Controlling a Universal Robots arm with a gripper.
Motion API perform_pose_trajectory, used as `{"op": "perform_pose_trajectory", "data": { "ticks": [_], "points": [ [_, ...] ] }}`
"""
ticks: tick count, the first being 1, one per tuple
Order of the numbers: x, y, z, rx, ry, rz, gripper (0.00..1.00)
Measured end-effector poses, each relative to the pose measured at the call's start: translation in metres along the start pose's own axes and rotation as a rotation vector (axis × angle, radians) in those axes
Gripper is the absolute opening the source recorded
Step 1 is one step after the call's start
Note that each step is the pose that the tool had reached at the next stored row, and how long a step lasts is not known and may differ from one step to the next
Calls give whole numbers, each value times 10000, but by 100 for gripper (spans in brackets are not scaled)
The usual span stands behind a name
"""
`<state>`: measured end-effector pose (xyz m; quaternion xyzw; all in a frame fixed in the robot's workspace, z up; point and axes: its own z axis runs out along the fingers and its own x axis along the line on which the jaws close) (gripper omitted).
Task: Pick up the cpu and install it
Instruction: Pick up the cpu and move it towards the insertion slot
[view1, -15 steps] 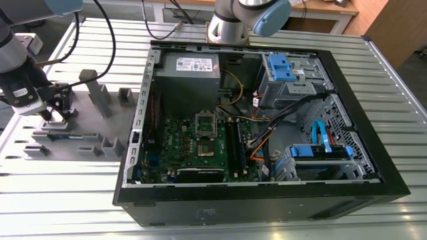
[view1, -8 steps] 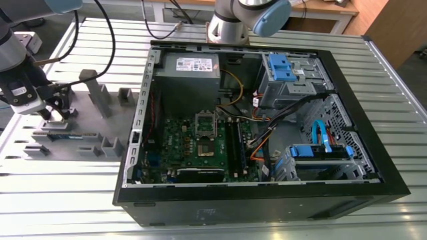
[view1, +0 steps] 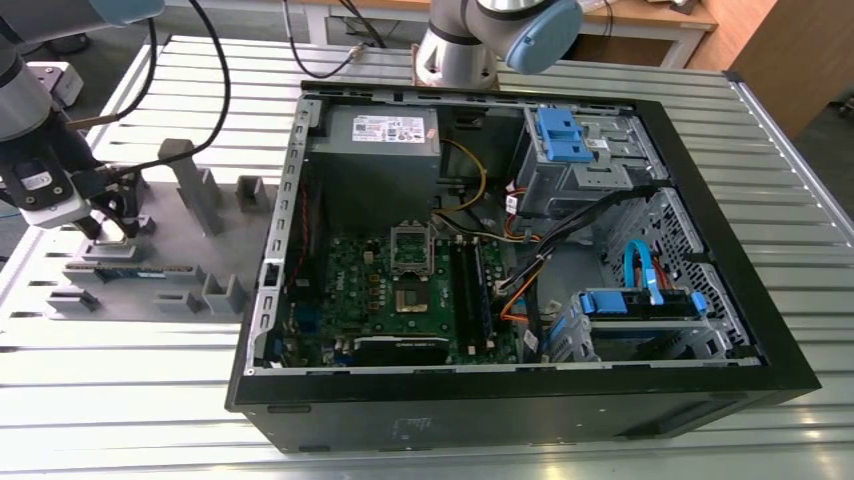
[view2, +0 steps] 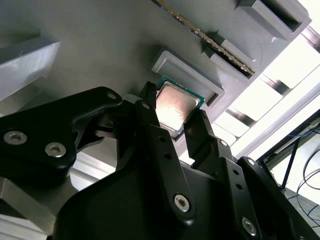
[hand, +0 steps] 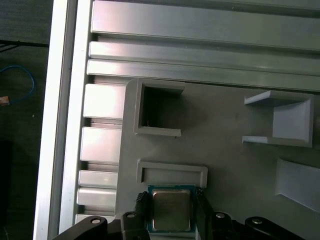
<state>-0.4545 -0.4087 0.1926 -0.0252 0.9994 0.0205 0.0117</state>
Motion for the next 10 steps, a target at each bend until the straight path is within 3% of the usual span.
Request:
{"op": "perform_pose_trajectory", "data": {
  "ticks": [10],
  "points": [
    [-1, 0, -13, 0, 0, 0, 47]
  ]
}}
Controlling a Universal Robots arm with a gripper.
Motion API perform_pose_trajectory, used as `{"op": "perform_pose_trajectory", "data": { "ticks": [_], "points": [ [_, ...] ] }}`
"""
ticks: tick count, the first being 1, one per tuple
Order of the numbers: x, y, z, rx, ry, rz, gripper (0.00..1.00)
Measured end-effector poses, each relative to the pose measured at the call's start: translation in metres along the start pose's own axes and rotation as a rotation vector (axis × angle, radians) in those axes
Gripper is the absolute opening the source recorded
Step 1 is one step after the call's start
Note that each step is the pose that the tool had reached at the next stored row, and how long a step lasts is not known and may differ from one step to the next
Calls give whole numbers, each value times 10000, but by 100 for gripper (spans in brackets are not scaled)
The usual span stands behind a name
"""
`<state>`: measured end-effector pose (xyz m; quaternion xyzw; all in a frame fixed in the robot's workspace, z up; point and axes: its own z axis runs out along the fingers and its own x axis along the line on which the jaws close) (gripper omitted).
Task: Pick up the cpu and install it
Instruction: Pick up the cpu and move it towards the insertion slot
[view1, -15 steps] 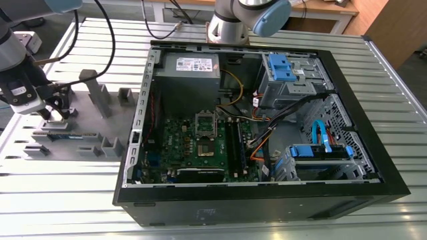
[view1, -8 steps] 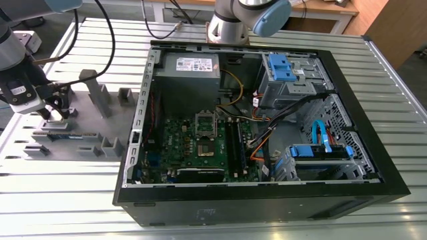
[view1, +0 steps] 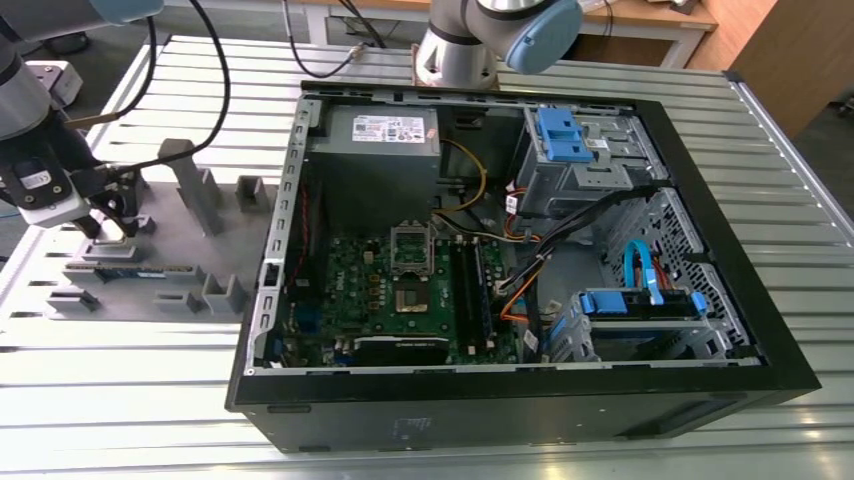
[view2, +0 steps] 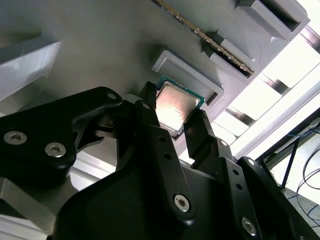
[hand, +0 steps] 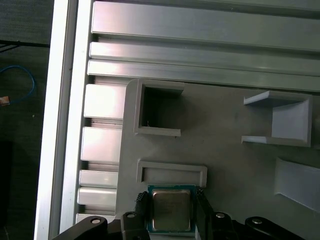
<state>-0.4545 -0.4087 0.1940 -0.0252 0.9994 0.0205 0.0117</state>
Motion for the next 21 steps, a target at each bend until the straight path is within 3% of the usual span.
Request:
{"op": "perform_pose_trajectory", "data": {
  "ticks": [21],
  "points": [
    [-1, 2, -58, -1, -1, 0, 47]
  ]
}}
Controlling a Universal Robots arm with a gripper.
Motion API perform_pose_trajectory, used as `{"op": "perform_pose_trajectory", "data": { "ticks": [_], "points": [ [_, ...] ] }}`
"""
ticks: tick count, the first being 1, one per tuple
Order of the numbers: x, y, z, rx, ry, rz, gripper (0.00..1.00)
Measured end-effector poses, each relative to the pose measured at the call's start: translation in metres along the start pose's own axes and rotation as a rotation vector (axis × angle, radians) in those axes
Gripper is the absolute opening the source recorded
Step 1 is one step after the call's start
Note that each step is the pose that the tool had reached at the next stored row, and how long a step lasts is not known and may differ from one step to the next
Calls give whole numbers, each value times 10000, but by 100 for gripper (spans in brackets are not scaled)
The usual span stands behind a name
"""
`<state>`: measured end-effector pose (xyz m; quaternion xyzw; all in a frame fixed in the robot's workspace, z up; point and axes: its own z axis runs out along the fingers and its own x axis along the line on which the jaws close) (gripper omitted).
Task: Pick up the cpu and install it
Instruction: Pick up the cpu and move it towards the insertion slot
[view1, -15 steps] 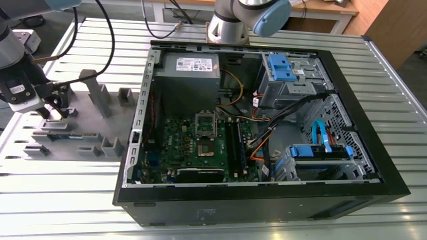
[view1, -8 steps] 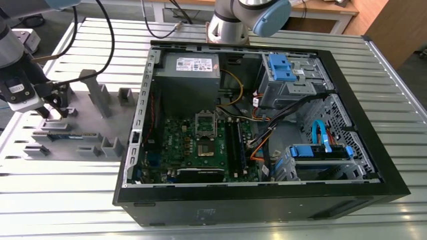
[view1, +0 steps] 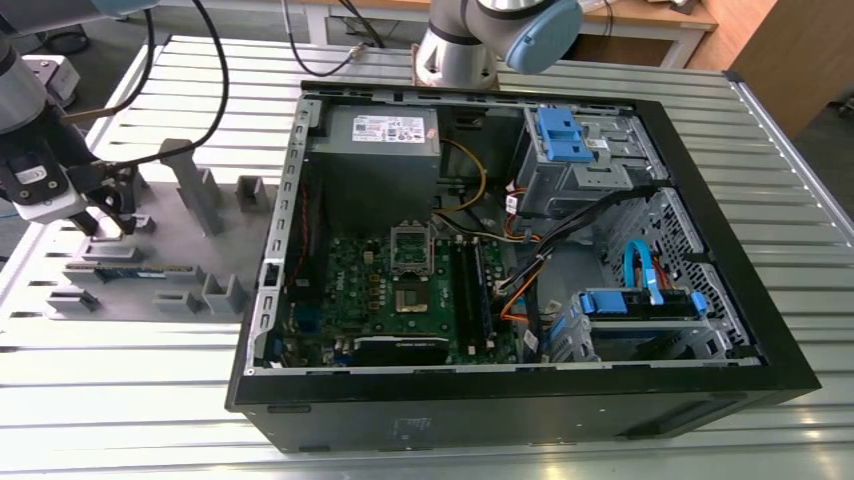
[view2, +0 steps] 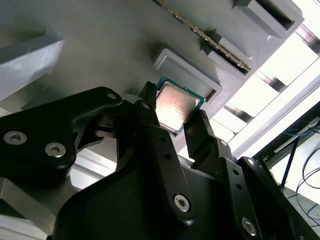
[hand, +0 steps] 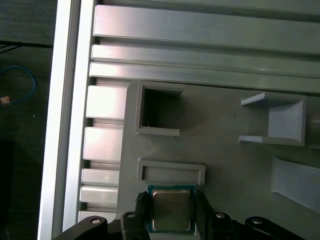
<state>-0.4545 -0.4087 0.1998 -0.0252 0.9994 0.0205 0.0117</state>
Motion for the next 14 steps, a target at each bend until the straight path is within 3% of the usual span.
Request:
{"op": "perform_pose_trajectory", "data": {
  "ticks": [14],
  "points": [
    [0, 1, -26, 0, 0, 0, 47]
  ]
}}
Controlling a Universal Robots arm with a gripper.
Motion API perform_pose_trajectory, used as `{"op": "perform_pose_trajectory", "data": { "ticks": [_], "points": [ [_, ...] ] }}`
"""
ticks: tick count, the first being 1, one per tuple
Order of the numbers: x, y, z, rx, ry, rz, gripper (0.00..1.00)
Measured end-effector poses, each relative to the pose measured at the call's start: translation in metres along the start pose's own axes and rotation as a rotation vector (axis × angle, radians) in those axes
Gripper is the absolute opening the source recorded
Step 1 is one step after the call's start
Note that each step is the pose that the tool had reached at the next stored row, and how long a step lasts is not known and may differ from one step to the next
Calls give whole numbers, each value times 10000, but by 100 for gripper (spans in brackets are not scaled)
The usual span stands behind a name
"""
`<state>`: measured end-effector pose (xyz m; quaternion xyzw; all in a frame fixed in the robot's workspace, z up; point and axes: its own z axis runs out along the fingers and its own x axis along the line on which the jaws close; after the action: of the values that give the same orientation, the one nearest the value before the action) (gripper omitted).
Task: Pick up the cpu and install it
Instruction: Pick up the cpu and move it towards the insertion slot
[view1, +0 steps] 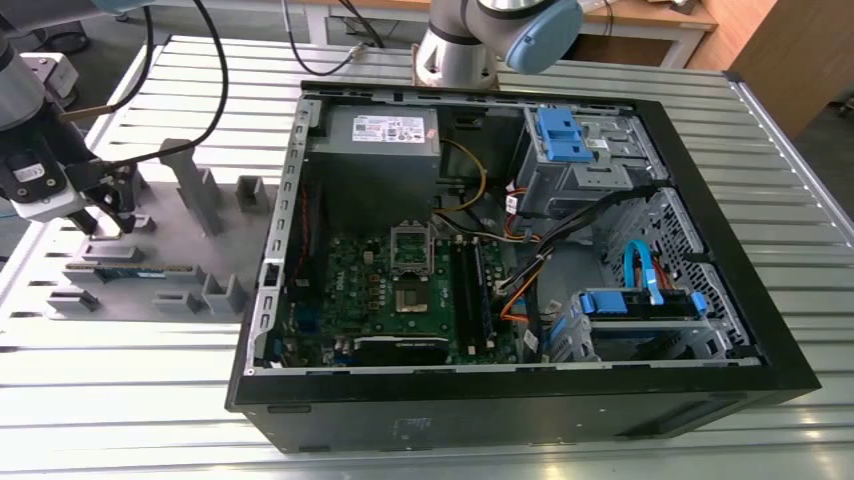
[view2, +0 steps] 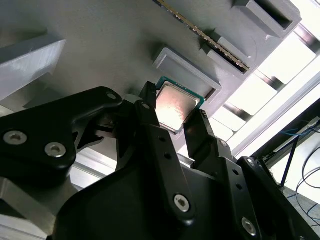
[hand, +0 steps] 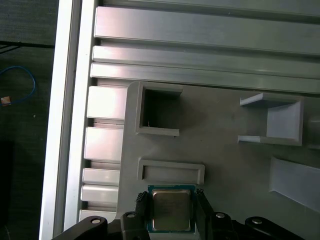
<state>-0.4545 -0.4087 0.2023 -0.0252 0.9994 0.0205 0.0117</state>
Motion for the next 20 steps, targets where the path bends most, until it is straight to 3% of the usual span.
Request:
{"op": "perform_pose_trajectory", "data": {
  "ticks": [20],
  "points": [
    [-1, 2, -44, 1, 1, 0, 47]
  ]
}}
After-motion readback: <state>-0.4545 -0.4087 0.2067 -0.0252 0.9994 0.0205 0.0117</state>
